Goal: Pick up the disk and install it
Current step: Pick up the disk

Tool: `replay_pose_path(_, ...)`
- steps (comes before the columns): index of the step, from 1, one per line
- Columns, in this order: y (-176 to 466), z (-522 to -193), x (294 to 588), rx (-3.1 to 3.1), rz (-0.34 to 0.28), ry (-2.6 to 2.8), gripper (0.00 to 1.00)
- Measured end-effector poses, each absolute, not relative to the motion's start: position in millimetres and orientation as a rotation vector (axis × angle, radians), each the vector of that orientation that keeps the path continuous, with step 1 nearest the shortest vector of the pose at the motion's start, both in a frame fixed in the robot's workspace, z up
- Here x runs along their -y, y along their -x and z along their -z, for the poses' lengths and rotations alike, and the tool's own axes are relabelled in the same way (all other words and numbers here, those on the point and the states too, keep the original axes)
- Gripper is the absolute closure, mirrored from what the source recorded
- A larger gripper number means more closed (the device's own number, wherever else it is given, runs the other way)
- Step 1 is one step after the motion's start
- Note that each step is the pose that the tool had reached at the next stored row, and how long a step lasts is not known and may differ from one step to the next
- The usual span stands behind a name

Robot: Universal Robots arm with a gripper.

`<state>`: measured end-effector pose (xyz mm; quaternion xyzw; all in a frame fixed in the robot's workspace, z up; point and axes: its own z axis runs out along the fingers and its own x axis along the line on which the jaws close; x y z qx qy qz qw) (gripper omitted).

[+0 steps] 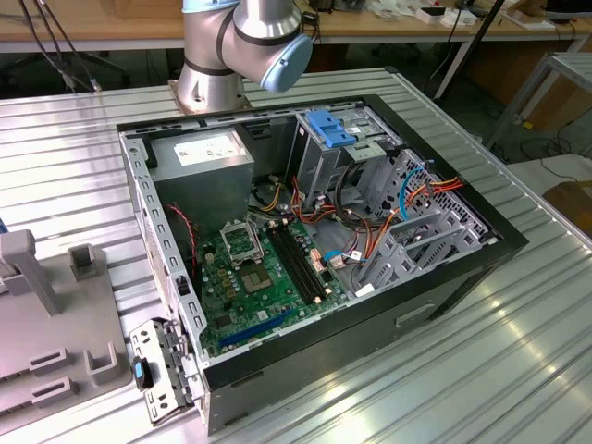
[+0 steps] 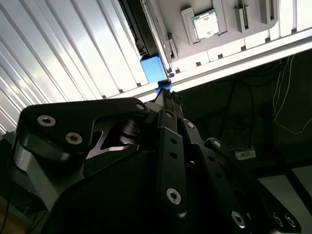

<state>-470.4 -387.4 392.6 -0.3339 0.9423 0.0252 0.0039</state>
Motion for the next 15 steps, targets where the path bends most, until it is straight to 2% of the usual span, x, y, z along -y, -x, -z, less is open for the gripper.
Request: replay_pose_path(15,470.6,-392.6,387.4,-2.860,-0.080,1.288,0.89)
